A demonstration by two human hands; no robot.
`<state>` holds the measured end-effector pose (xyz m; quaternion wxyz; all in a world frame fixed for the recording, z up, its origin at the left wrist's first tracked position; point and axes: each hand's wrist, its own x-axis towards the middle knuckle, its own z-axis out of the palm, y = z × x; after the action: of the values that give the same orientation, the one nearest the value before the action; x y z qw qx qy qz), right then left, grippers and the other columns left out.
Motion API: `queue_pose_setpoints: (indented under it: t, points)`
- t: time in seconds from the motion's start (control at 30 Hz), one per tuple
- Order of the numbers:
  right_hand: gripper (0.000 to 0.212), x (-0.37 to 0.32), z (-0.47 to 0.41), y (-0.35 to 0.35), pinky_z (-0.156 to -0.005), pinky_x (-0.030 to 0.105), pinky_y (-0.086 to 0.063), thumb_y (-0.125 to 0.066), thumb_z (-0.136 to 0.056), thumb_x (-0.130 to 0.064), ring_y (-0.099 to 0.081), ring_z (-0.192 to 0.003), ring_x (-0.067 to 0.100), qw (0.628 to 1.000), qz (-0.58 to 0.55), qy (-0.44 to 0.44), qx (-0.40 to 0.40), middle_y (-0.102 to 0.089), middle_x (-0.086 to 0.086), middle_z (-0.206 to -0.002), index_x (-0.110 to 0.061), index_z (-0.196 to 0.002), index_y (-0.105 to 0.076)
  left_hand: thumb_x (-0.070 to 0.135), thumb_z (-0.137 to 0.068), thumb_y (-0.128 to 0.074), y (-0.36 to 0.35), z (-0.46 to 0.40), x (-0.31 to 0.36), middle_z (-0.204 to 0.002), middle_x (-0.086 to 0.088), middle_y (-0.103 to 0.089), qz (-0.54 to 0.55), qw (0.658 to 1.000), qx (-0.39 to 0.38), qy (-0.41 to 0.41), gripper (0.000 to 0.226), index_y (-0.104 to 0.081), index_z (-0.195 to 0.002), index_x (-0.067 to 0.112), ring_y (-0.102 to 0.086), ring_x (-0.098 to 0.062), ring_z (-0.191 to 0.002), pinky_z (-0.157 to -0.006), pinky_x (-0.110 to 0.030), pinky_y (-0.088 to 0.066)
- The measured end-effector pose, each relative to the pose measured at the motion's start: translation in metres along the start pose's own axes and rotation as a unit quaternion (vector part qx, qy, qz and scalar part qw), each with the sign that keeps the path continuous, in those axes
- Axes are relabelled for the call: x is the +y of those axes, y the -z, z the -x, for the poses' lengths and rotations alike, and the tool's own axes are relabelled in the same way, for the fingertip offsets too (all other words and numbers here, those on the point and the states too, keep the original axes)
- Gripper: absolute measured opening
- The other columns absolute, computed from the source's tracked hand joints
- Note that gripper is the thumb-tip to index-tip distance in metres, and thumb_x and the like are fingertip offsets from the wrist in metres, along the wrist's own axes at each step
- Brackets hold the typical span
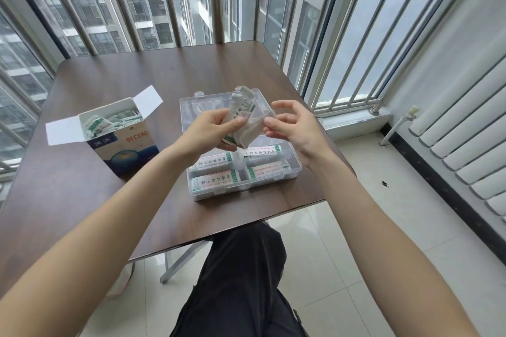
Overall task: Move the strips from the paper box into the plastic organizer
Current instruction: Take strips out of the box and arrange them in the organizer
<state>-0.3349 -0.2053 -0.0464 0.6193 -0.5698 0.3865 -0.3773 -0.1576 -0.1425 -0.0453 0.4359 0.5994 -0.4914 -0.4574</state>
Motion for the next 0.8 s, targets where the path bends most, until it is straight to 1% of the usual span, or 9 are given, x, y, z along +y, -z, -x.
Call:
queue_pose_setpoints:
  t: [0.13,0.2,0.27,0.37,0.43,0.53,0.57,0.7,0.8]
  points:
    - [0.024,-0.009,-0.004,0.02,-0.071,0.024,-0.057,-0.064,-0.088,-0.022,-0.067,-0.069,0.016,1.0,-0.008,-0.014,0.008,-0.067,0.009,-0.082,-0.002,-0.101,-0.06,0.023,-0.095,-0.054,0.015,0.002,-0.004,-0.089,0.002,-0.071,0.005,0.999,0.035,0.001,0.015,-0.063,-0.102,0.013,-0.071,-0.014,-0.07,-0.057,-0.02,-0.055]
    - [0.013,-0.011,-0.006,0.028,-0.072,0.023,-0.057,-0.069,-0.084,-0.01,-0.066,-0.072,0.015,0.998,0.063,0.012,-0.016,-0.066,0.008,-0.083,-0.004,-0.094,-0.063,0.023,-0.094,-0.055,0.021,0.004,-0.007,-0.089,0.0,-0.07,-0.007,0.999,0.045,0.001,0.012,-0.064,-0.099,0.015,-0.071,-0.013,-0.068,-0.056,-0.019,-0.055]
    - [0.021,-0.007,-0.01,0.034,-0.073,0.022,-0.056,-0.073,-0.077,0.0,-0.064,-0.077,0.014,0.982,0.178,0.025,-0.051,-0.066,0.006,-0.086,-0.008,-0.094,-0.064,0.021,-0.094,-0.055,0.024,0.005,-0.009,-0.086,0.0,-0.069,-0.01,0.999,0.052,0.003,0.01,-0.064,-0.094,0.016,-0.07,-0.011,-0.064,-0.054,-0.018,-0.054]
    - [0.024,0.0,-0.016,0.035,-0.08,0.028,-0.055,-0.077,-0.074,-0.009,-0.066,-0.082,0.016,0.941,0.333,0.038,-0.056,-0.069,-0.002,-0.091,-0.021,-0.093,-0.068,0.018,-0.094,-0.054,0.025,0.006,-0.01,-0.085,0.0,-0.068,-0.014,0.998,0.06,0.006,0.01,-0.063,-0.093,0.014,-0.069,-0.008,-0.06,-0.051,-0.016,-0.052]
    - [0.017,0.003,-0.018,0.032,-0.075,0.026,-0.055,-0.077,-0.075,-0.01,-0.068,-0.076,0.014,0.931,0.356,0.05,-0.062,-0.071,-0.002,-0.083,-0.021,-0.087,-0.071,0.018,-0.095,-0.054,0.025,0.005,-0.01,-0.085,0.0,-0.068,-0.019,0.998,0.06,0.009,0.01,-0.063,-0.094,0.013,-0.069,-0.008,-0.06,-0.052,-0.016,-0.053]
    - [0.01,0.007,-0.019,0.024,-0.063,0.014,-0.05,-0.075,-0.077,-0.008,-0.063,-0.061,0.003,0.918,0.384,0.071,-0.069,-0.069,0.0,-0.073,-0.015,-0.083,-0.073,0.02,-0.094,-0.055,0.024,0.004,-0.011,-0.086,0.001,-0.069,-0.032,0.998,0.055,0.015,0.014,-0.063,-0.1,0.011,-0.069,-0.009,-0.064,-0.054,-0.017,-0.053]
    - [0.008,0.007,-0.019,0.021,-0.063,0.016,-0.051,-0.075,-0.077,-0.009,-0.063,-0.061,0.003,0.91,0.402,0.078,-0.071,-0.069,0.0,-0.073,-0.015,-0.083,-0.073,0.022,-0.094,-0.055,0.023,0.004,-0.012,-0.085,0.002,-0.07,-0.041,0.997,0.056,0.015,0.015,-0.064,-0.1,0.011,-0.069,-0.01,-0.067,-0.056,-0.019,-0.054]
    - [0.006,0.007,-0.021,0.011,-0.076,0.031,-0.052,-0.075,-0.075,-0.02,-0.064,-0.078,0.01,0.858,0.495,0.092,-0.103,-0.07,-0.005,-0.079,-0.022,-0.08,-0.073,0.034,-0.093,-0.056,0.02,0.001,-0.014,-0.087,0.002,-0.071,-0.222,0.969,0.108,-0.029,0.02,-0.07,-0.089,0.022,-0.061,-0.024,-0.075,-0.072,-0.039,-0.052]
    - [0.007,0.006,-0.017,0.006,-0.076,0.029,-0.051,-0.072,-0.077,-0.027,-0.064,-0.085,0.01,0.807,0.569,0.103,-0.119,-0.071,-0.008,-0.085,-0.026,-0.084,-0.073,0.039,-0.093,-0.054,0.015,0.0,-0.011,-0.085,0.002,-0.071,-0.262,0.96,0.096,-0.036,0.024,-0.071,-0.088,0.023,-0.06,-0.025,-0.073,-0.07,-0.038,-0.049]
